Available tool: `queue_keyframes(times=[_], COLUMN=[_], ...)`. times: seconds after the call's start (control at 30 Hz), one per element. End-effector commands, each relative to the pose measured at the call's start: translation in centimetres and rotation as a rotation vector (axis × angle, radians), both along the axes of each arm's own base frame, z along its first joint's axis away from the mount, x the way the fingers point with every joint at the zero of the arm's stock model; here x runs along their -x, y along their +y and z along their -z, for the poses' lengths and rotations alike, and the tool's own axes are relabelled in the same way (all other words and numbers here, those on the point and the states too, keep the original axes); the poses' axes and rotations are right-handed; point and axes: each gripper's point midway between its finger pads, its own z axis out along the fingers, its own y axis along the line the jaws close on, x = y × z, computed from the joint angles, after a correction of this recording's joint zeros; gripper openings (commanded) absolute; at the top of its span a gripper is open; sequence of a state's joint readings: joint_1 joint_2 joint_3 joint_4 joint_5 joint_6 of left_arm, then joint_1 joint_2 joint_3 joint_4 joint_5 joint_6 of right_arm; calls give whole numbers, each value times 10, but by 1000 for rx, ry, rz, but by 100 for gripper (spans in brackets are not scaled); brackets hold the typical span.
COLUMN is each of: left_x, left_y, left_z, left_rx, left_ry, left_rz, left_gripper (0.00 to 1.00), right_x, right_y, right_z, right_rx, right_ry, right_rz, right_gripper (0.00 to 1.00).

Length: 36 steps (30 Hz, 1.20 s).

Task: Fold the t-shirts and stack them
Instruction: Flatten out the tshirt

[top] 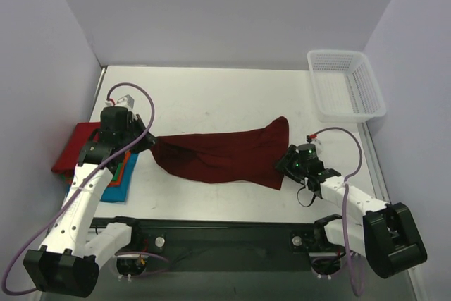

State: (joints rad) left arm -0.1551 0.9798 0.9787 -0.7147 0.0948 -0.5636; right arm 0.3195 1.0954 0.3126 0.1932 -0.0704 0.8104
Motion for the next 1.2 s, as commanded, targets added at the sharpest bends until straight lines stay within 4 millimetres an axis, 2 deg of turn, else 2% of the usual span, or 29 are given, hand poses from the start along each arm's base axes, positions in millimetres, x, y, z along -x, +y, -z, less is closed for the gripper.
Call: queue_keyframes(times=[0.0, 0.07, 0.1, 0.2, 0.3, 0.33, 0.47, 0.57, 0.6, 0.63, 0.93, 0.97, 1.03, 1.07, 1.13, 1.17], left_x=[-6, -6, -6, -5, -4, -4, -3, -3, -4, -4, -5, -6, -8, -11, -14, -17], left_y=[1, 1, 1, 3, 5, 5, 7, 9, 9, 10, 14, 14, 15, 16, 16, 15], left_z=[-20, -22, -21, -24, -25, -24, -25, -29, -33, -34, -49, -51, -57, -67, -80, -93], left_rx=[0, -1, -4, -14, -25, -28, -33, -41, -42, -44, -44, -45, -42, -42, -37, -32], left_ry=[-71, -73, -70, -76, -78, -77, -78, -86, -94, -94, -126, -129, -139, -157, -181, -203], left_rz=[9, 9, 6, 7, 8, 7, 1, -8, -11, -16, -43, -46, -52, -62, -67, -69], left_gripper=[0, 0, 0, 0, 0, 0, 0, 0, 0, 0, 0, 0, 0, 0, 0, 0], right_x=[-2, -4, -5, 5, 9, 15, 21, 22, 17, 22, 20, 16, 13, 6, 2, -2], right_y=[0, 2, 3, -2, -7, -10, -18, -20, -18, -19, -23, -23, -27, -27, -31, -34], right_z=[8, 7, 4, 2, -11, -11, -30, -55, -71, -72, -114, -129, -146, -173, -195, -212], right_rx=[-8, -18, -27, -15, -2, 12, 15, 13, 4, 17, -18, -24, -20, -27, -17, -13], right_ry=[-1, 3, 0, 37, 24, 41, -3, -44, -76, -56, -111, -140, -166, -224, -253, -283], right_rz=[5, 9, 11, 30, 41, 42, 56, 41, 33, 23, -5, -6, 0, 3, 7, 18], right_gripper=[47, 37, 28, 12, 3, 1, 0, 0, 0, 3, 0, 0, 0, 0, 0, 0])
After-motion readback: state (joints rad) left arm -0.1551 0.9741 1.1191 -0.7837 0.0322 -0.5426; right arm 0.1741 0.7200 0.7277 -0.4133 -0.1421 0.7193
